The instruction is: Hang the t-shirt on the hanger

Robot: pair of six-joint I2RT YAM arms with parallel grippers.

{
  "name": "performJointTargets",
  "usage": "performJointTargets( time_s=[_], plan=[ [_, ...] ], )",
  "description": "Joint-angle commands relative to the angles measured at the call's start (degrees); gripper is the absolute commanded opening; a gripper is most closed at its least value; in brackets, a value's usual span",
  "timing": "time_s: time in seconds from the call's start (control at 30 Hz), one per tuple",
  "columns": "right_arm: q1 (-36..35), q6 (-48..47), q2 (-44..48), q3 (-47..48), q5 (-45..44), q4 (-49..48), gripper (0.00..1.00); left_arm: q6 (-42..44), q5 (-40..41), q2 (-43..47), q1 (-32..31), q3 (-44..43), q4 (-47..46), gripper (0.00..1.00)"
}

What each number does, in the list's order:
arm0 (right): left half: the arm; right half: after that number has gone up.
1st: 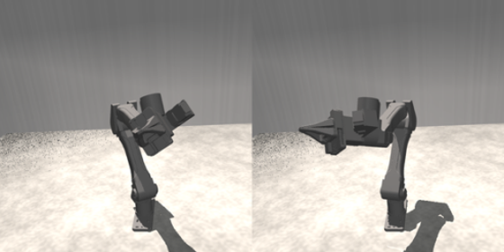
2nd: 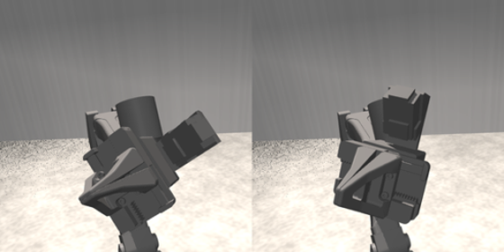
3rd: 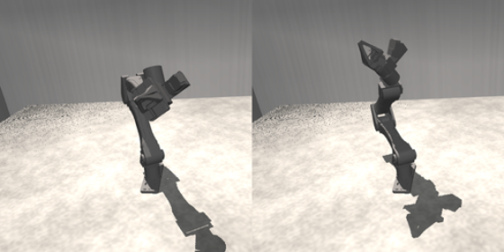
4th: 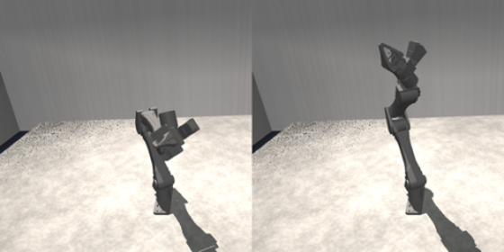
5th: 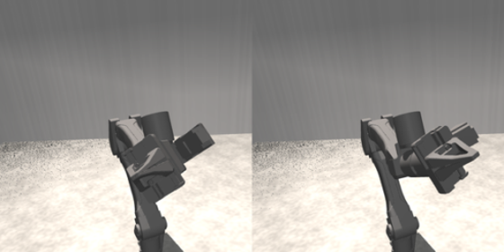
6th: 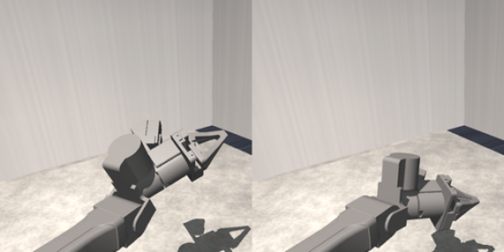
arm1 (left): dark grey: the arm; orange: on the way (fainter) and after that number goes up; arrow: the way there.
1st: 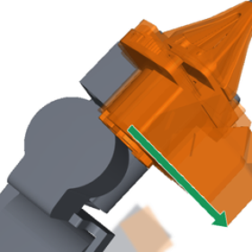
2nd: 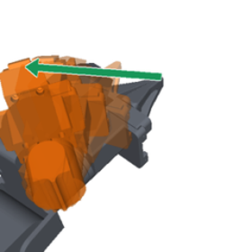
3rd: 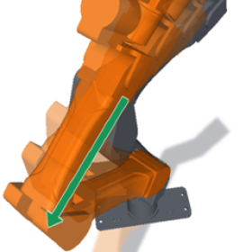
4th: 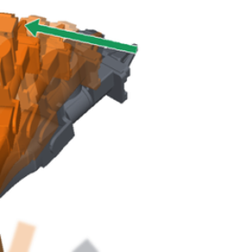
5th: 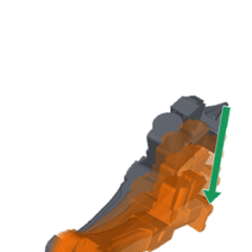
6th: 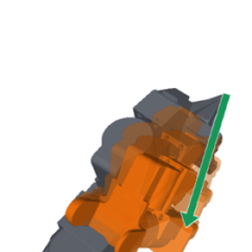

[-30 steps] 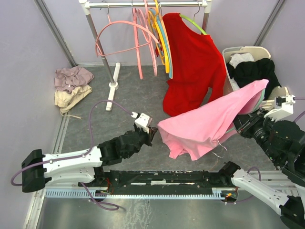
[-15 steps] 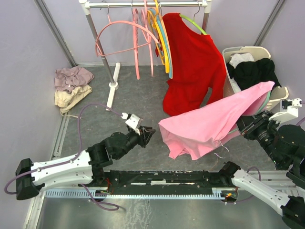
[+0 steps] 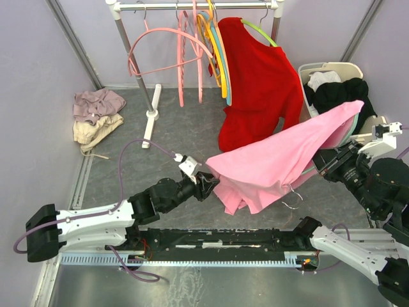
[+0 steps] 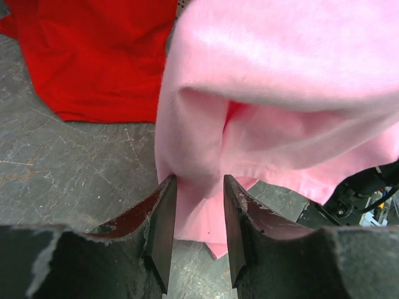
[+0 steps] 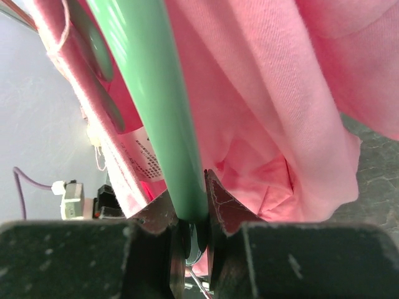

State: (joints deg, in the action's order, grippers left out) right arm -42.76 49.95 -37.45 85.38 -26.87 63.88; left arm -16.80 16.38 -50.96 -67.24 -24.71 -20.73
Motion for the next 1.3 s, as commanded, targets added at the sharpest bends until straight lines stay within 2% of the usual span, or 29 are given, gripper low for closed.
performJointTargets(
  time_s=[0.0, 0.07, 0.1, 0.17, 0.23, 0.57, 0.73, 0.87, 1.07, 1.27],
  plan=[
    [-0.39, 2.76, -0.72, 4.52, 1.57, -6.37, 0.01, 2.91, 5.21, -2.29, 0.10, -1.65, -5.65, 0.41],
    [-0.39, 3.04, -0.70, 4.82, 1.82, -6.22, 0.01, 3.35, 9.99, -2.48, 0.21, -1.99, -5.27, 0.27],
    [-0.39, 3.11, -0.69, 5.15, 1.84, -6.03, 0.01, 4.04, 12.12, -2.24, 0.18, -2.36, -4.94, 0.15],
    [-0.45, 3.07, -0.69, 5.50, 1.58, -5.61, 0.01, 5.41, 13.78, -1.35, 0.26, -2.64, -5.16, 0.05],
    [-0.48, 3.05, -0.65, 5.58, 1.09, -5.39, 0.01, 7.17, 15.11, -0.55, 0.56, -3.52, -4.94, 0.03],
    [-0.48, 4.93, 1.23, 0.25, -3.54, -7.89, 0.01, 13.62, 18.41, -4.38, 9.24, -13.05, -2.65, 0.03],
    [-0.53, 7.50, 3.49, -6.69, -7.57, -9.44, 0.01, 13.75, 19.92, -9.72, 14.09, -15.92, -1.42, 0.03],
    [-0.48, 11.69, 6.18, -15.47, -9.73, -10.63, 0.01, 10.28, 23.30, -11.79, 15.07, -14.81, 2.02, 0.03],
    [-0.48, 21.32, 9.26, -27.71, -11.27, -8.87, 0.02, -0.64, 28.28, -10.44, 14.95, -12.90, 13.55, 0.33],
    [-0.48, 27.65, 8.96, -36.00, -9.97, -8.85, 0.01, -7.88, 28.15, -4.66, 12.42, -11.08, 22.25, 0.38]
  ],
)
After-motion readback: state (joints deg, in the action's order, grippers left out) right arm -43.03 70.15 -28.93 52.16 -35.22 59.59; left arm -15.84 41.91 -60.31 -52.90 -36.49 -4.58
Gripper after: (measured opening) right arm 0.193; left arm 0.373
